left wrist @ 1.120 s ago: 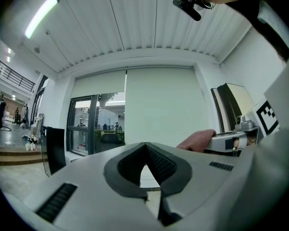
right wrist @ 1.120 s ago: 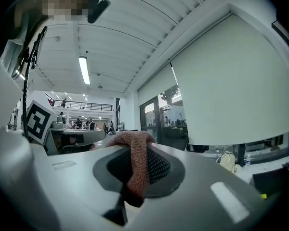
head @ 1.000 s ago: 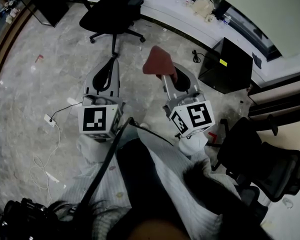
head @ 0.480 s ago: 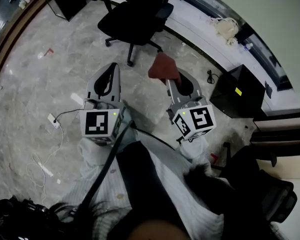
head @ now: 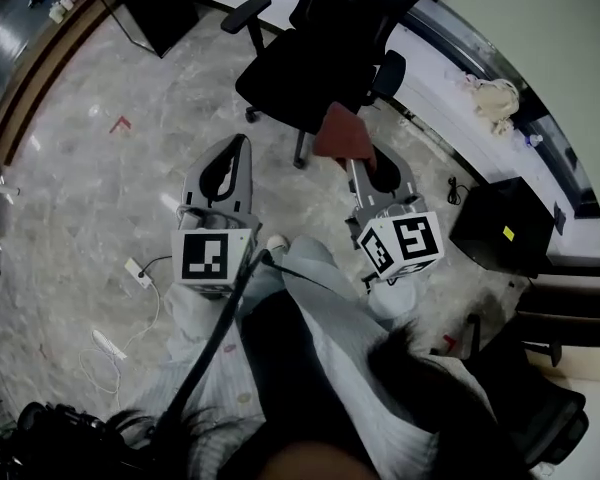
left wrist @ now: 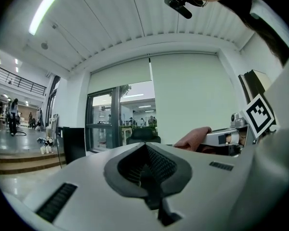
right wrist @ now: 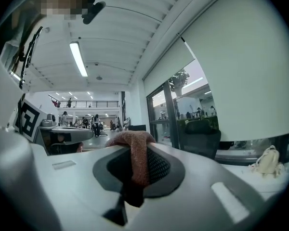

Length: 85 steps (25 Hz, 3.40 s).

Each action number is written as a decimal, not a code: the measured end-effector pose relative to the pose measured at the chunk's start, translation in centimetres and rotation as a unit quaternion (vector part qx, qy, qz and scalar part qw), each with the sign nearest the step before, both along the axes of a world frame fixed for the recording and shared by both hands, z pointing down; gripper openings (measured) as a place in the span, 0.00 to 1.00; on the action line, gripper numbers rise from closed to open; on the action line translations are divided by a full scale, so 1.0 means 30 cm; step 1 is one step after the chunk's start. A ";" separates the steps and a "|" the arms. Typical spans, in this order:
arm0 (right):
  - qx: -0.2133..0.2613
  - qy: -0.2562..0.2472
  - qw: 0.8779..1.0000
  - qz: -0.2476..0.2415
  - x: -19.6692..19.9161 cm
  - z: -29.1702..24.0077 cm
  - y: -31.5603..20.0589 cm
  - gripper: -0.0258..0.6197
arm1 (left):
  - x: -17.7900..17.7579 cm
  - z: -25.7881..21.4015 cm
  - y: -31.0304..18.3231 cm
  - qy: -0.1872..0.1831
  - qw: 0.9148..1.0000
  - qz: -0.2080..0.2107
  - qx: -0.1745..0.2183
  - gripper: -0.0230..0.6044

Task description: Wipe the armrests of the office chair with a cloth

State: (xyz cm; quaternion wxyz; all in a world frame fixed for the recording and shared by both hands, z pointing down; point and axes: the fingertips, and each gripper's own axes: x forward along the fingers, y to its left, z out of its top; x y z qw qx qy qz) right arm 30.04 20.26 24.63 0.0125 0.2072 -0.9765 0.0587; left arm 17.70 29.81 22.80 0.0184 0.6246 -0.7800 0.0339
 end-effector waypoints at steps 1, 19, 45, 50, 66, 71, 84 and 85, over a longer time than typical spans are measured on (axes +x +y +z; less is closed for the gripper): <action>-0.005 0.005 1.000 0.001 -0.047 0.019 -0.024 0.08 | -0.054 0.012 -0.023 0.003 1.000 -0.001 -0.002 0.04; -0.017 0.056 0.991 0.123 -0.507 0.152 -0.840 0.08 | -0.686 0.028 -0.912 0.009 0.996 0.093 0.009 0.04; -0.093 0.309 0.899 0.296 -0.092 0.874 -1.498 0.08 | -0.510 0.430 -1.502 0.033 0.948 0.297 -0.111 0.04; -0.141 0.417 0.871 0.219 -0.111 1.189 -1.402 0.08 | -0.549 0.566 -1.504 0.056 0.948 0.282 -0.136 0.04; -0.144 0.436 0.866 0.198 -0.123 1.286 -1.722 0.08 | -0.610 0.666 -1.524 0.056 0.952 0.255 -0.161 0.04; -0.164 0.445 0.855 0.210 -0.150 1.310 -1.872 0.08 | -0.659 0.670 -1.529 0.056 0.955 0.238 -0.166 0.04; -0.150 0.415 0.881 0.168 -0.121 1.211 -1.389 0.08 | -0.553 0.612 -1.530 0.056 0.956 0.249 -0.144 0.04; -0.151 0.411 0.883 0.170 -0.112 1.204 -1.349 0.08 | -0.540 0.609 -1.531 0.056 0.955 0.254 -0.140 0.04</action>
